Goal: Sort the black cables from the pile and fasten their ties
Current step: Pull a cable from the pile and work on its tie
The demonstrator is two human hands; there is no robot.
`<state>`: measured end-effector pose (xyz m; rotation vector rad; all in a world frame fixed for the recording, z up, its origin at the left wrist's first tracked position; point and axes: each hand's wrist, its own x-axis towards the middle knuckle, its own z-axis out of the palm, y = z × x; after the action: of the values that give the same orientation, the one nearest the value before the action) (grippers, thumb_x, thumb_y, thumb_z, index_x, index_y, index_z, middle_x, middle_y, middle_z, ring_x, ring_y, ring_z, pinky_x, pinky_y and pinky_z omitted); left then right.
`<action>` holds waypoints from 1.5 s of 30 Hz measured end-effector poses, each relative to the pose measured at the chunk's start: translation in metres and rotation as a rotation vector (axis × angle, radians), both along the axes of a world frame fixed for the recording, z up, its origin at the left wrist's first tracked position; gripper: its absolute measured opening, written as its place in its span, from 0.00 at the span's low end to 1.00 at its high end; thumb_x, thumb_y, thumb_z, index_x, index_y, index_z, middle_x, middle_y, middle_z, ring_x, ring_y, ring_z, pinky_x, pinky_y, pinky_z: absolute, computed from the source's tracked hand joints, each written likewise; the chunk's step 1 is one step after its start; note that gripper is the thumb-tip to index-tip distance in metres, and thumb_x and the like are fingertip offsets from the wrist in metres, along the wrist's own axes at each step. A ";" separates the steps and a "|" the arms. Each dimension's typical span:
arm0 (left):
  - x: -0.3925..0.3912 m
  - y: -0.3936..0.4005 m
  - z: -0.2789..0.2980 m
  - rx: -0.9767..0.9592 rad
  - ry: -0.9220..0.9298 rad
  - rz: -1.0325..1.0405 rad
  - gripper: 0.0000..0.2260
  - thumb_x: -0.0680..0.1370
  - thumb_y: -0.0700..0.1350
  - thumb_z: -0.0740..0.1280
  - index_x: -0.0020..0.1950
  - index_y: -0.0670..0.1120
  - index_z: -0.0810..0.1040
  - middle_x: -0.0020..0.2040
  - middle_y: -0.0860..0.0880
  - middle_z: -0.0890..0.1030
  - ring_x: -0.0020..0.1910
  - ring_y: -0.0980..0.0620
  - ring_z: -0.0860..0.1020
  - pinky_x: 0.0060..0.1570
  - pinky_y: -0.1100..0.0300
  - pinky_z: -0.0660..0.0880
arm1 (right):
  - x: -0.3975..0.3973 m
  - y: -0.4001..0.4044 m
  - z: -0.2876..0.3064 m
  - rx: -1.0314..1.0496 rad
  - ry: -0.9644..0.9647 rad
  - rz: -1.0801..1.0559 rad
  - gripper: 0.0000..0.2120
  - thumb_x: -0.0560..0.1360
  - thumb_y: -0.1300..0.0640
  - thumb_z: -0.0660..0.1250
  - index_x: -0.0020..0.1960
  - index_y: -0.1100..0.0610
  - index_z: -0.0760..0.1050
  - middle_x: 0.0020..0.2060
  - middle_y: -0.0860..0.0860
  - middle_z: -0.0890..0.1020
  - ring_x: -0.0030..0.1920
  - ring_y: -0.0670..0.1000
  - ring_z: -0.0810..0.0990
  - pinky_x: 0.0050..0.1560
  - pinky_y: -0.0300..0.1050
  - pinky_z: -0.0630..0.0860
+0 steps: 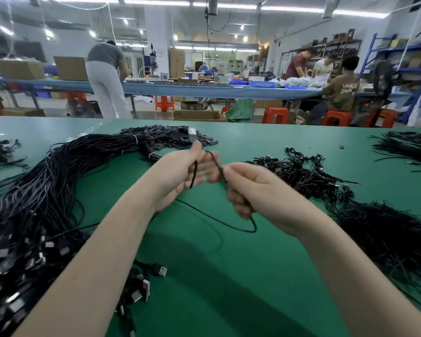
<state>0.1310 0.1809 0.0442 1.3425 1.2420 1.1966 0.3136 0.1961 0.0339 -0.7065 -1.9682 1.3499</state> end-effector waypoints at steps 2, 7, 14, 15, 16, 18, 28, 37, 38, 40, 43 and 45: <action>0.001 0.002 0.004 0.150 -0.123 0.017 0.17 0.83 0.55 0.52 0.60 0.50 0.76 0.58 0.54 0.82 0.57 0.59 0.80 0.59 0.62 0.74 | -0.004 0.002 -0.013 -0.115 -0.034 0.172 0.14 0.83 0.51 0.53 0.52 0.57 0.74 0.28 0.46 0.66 0.27 0.47 0.65 0.30 0.38 0.66; -0.016 -0.017 0.027 0.279 -0.569 -0.248 0.20 0.82 0.54 0.54 0.46 0.49 0.85 0.33 0.53 0.81 0.32 0.57 0.79 0.33 0.65 0.75 | 0.005 0.028 -0.051 -0.119 -0.312 0.069 0.14 0.81 0.49 0.59 0.43 0.55 0.77 0.28 0.47 0.64 0.29 0.47 0.64 0.35 0.41 0.66; 0.006 -0.007 0.000 -0.082 0.489 -0.196 0.21 0.83 0.55 0.52 0.60 0.45 0.78 0.44 0.51 0.86 0.37 0.56 0.83 0.36 0.65 0.74 | 0.000 0.024 -0.017 0.310 -0.077 -0.400 0.15 0.79 0.49 0.62 0.37 0.53 0.76 0.22 0.42 0.66 0.23 0.42 0.62 0.24 0.34 0.59; 0.011 -0.003 -0.002 -0.028 0.305 -0.071 0.21 0.83 0.55 0.51 0.62 0.45 0.77 0.47 0.53 0.86 0.42 0.56 0.83 0.40 0.65 0.75 | -0.006 0.017 -0.013 0.294 -0.037 -0.347 0.14 0.80 0.51 0.60 0.39 0.53 0.76 0.23 0.42 0.67 0.24 0.42 0.64 0.25 0.35 0.61; 0.013 0.001 -0.001 0.025 0.073 0.011 0.20 0.84 0.55 0.51 0.64 0.45 0.75 0.49 0.52 0.85 0.45 0.56 0.83 0.43 0.64 0.76 | -0.012 0.009 -0.012 0.248 -0.021 -0.276 0.13 0.81 0.53 0.58 0.41 0.54 0.76 0.25 0.42 0.69 0.26 0.43 0.66 0.27 0.36 0.64; 0.011 0.004 0.004 0.139 -0.298 0.042 0.20 0.84 0.53 0.50 0.67 0.44 0.73 0.52 0.50 0.84 0.50 0.55 0.83 0.46 0.65 0.77 | -0.021 -0.001 -0.017 0.116 -0.047 -0.100 0.13 0.83 0.54 0.56 0.43 0.53 0.75 0.27 0.43 0.70 0.27 0.44 0.68 0.29 0.37 0.67; -0.015 -0.018 0.015 0.084 0.256 -0.380 0.18 0.80 0.55 0.59 0.43 0.46 0.84 0.26 0.50 0.77 0.26 0.55 0.72 0.30 0.65 0.70 | 0.009 0.033 -0.029 0.312 -0.462 -0.429 0.15 0.79 0.46 0.62 0.38 0.53 0.77 0.24 0.46 0.69 0.24 0.44 0.64 0.25 0.36 0.61; 0.014 0.000 0.002 0.113 -0.315 -0.067 0.18 0.82 0.54 0.53 0.62 0.48 0.77 0.49 0.53 0.85 0.45 0.59 0.81 0.39 0.66 0.74 | -0.030 -0.011 -0.015 0.280 -0.100 -0.206 0.12 0.81 0.59 0.57 0.44 0.60 0.77 0.27 0.43 0.76 0.29 0.45 0.76 0.38 0.48 0.75; 0.014 -0.001 0.003 0.128 -0.406 -0.101 0.18 0.82 0.55 0.53 0.60 0.48 0.78 0.44 0.53 0.84 0.43 0.58 0.81 0.40 0.66 0.74 | -0.030 -0.010 -0.018 0.217 -0.096 -0.175 0.12 0.81 0.58 0.58 0.45 0.61 0.77 0.27 0.45 0.76 0.30 0.47 0.77 0.39 0.48 0.75; 0.014 -0.005 0.007 0.147 -0.497 -0.161 0.17 0.82 0.53 0.54 0.55 0.45 0.78 0.33 0.54 0.77 0.36 0.55 0.79 0.37 0.65 0.75 | -0.027 -0.006 -0.021 0.128 -0.074 -0.168 0.13 0.81 0.56 0.59 0.44 0.57 0.79 0.28 0.46 0.78 0.31 0.45 0.77 0.37 0.43 0.73; 0.015 -0.007 0.007 0.144 -0.561 -0.201 0.13 0.83 0.49 0.54 0.49 0.44 0.75 0.29 0.54 0.66 0.28 0.55 0.68 0.31 0.65 0.69 | -0.020 0.001 -0.022 0.143 -0.094 -0.217 0.12 0.80 0.52 0.62 0.43 0.54 0.81 0.32 0.49 0.83 0.33 0.44 0.78 0.37 0.38 0.73; 0.016 -0.006 0.006 0.113 -0.613 -0.216 0.13 0.83 0.49 0.53 0.45 0.46 0.72 0.29 0.55 0.65 0.26 0.56 0.65 0.28 0.66 0.66 | -0.017 0.006 -0.021 0.185 -0.099 -0.288 0.12 0.79 0.51 0.63 0.44 0.54 0.82 0.38 0.53 0.85 0.39 0.52 0.81 0.42 0.47 0.77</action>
<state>0.1472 0.1746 0.0502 1.0374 0.5868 1.3937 0.2966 0.2017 0.0129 -0.9407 -1.9481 0.9648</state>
